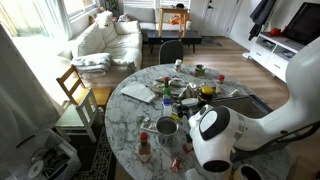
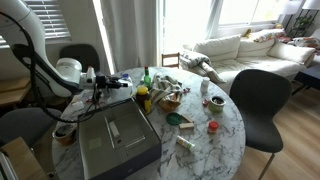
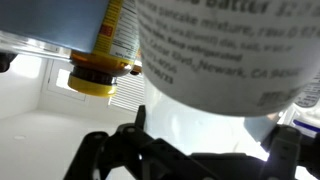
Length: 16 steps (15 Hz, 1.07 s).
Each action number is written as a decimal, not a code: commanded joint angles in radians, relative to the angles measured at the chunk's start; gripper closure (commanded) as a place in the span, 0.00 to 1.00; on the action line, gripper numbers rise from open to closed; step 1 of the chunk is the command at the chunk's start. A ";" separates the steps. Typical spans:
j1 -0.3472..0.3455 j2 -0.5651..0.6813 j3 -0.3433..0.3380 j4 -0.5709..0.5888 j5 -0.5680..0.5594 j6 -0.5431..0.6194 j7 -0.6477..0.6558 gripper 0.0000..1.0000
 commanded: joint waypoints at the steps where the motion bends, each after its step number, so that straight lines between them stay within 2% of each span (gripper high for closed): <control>1: -0.026 -0.007 0.017 0.002 0.059 0.078 -0.047 0.29; 2: -0.029 -0.011 0.017 0.004 0.075 0.090 -0.058 0.29; 4: -0.033 -0.020 0.015 0.008 0.104 0.119 -0.078 0.01; 13: -0.056 -0.063 0.007 0.008 0.200 0.291 -0.143 0.00; 16: -0.072 -0.087 0.003 0.005 0.293 0.372 -0.231 0.00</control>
